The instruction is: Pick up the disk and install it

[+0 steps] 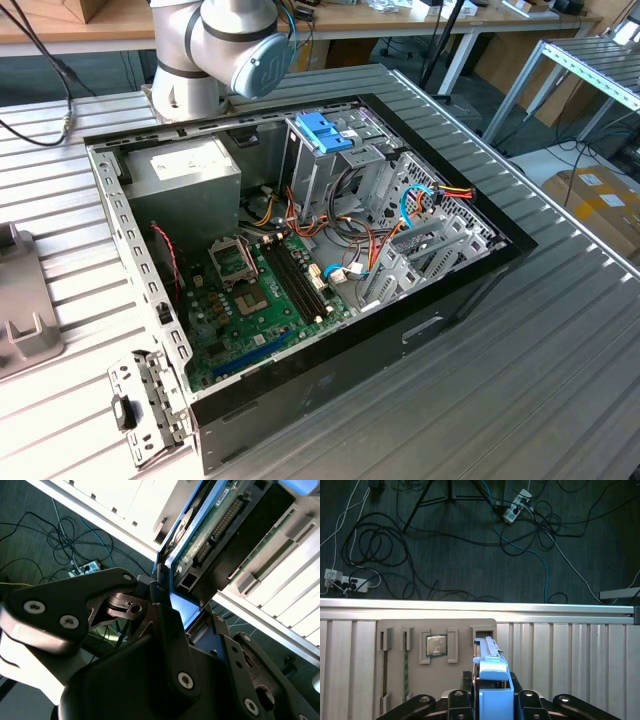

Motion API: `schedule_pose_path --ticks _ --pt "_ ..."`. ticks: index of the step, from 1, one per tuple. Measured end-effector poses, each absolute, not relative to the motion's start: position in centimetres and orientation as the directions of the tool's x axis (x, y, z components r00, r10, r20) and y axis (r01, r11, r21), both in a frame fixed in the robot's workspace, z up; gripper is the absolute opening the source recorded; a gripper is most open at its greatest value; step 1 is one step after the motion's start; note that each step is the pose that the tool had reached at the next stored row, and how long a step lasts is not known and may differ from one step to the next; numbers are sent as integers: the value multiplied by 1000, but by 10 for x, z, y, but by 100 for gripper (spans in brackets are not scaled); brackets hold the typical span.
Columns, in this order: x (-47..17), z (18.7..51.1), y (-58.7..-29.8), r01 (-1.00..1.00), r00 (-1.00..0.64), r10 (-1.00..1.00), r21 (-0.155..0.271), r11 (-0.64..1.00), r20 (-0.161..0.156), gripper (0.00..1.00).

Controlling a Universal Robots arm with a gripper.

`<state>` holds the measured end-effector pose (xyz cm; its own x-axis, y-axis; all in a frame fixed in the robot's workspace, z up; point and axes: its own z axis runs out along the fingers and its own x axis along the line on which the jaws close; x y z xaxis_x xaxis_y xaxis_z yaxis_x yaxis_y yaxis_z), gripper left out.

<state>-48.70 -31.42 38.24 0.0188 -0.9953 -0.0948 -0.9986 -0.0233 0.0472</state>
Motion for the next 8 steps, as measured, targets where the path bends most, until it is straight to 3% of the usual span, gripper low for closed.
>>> schedule_pose_path --ticks 8 --pt "-487 387 -314 -999 19 -995 47 -23 -95 37"
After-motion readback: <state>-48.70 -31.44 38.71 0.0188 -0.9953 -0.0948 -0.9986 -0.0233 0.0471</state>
